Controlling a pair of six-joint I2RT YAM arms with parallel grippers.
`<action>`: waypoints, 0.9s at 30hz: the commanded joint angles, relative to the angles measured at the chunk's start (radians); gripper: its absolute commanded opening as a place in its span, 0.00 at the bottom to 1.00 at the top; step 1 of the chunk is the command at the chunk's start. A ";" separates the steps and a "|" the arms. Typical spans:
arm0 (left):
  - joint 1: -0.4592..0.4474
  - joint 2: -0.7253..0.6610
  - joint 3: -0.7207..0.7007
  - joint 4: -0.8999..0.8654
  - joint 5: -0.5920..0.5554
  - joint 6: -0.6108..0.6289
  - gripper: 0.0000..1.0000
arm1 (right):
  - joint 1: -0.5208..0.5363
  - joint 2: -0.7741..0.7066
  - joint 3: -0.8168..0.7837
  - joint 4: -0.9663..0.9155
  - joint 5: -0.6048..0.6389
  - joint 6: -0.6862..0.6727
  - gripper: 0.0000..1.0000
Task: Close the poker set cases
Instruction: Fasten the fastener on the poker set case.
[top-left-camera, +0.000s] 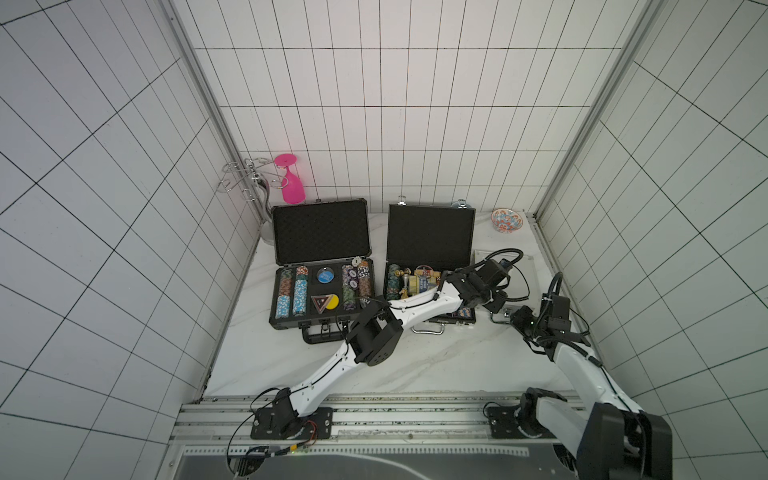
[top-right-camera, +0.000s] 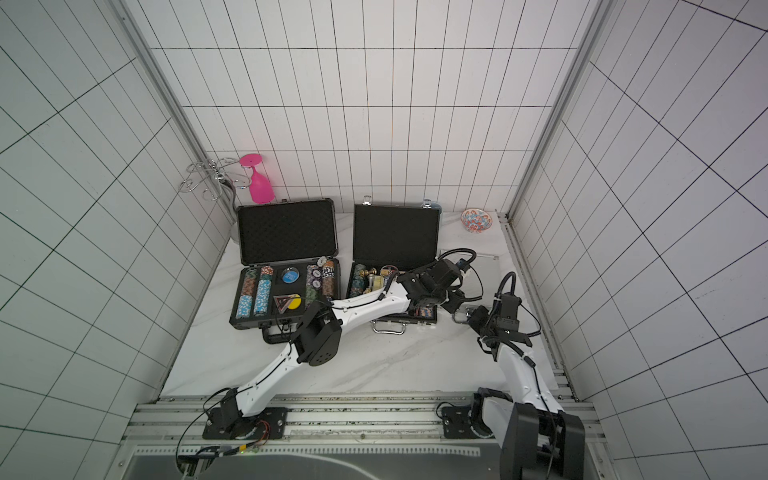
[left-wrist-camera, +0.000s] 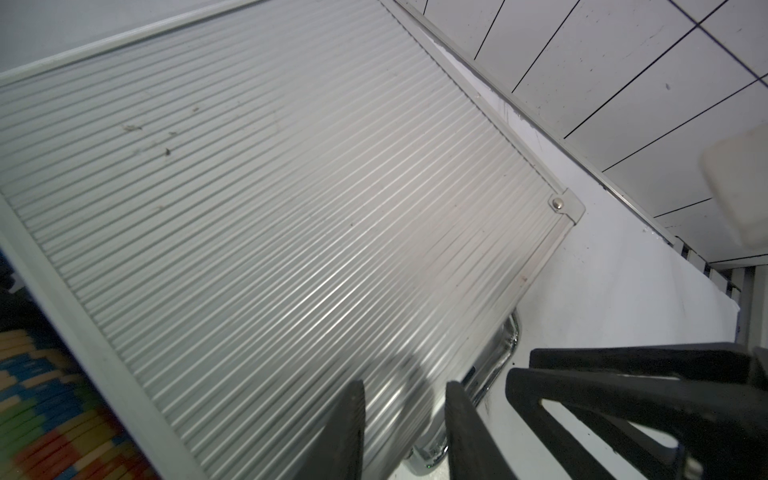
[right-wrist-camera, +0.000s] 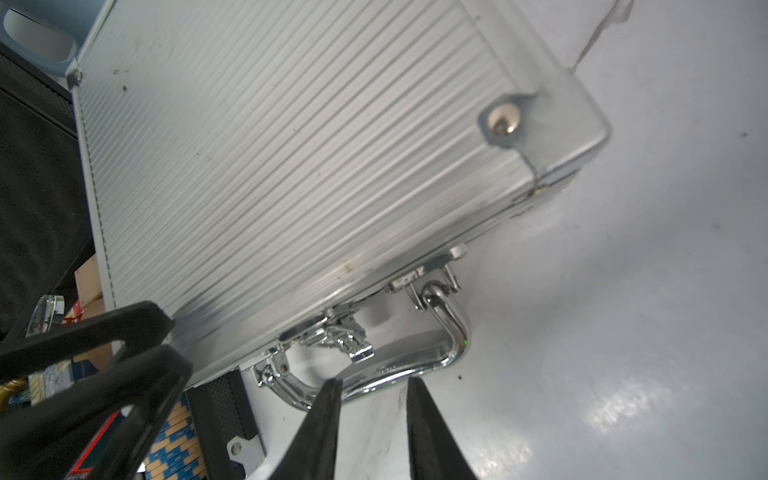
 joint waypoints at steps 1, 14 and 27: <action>0.007 0.103 -0.046 -0.232 -0.037 -0.003 0.32 | -0.006 0.019 0.061 0.024 -0.005 -0.003 0.29; 0.008 0.060 -0.104 -0.179 -0.039 -0.016 0.27 | 0.002 0.082 0.036 0.122 -0.039 0.027 0.14; 0.008 0.060 -0.124 -0.173 -0.031 -0.019 0.26 | 0.025 0.061 -0.012 0.138 -0.023 0.052 0.10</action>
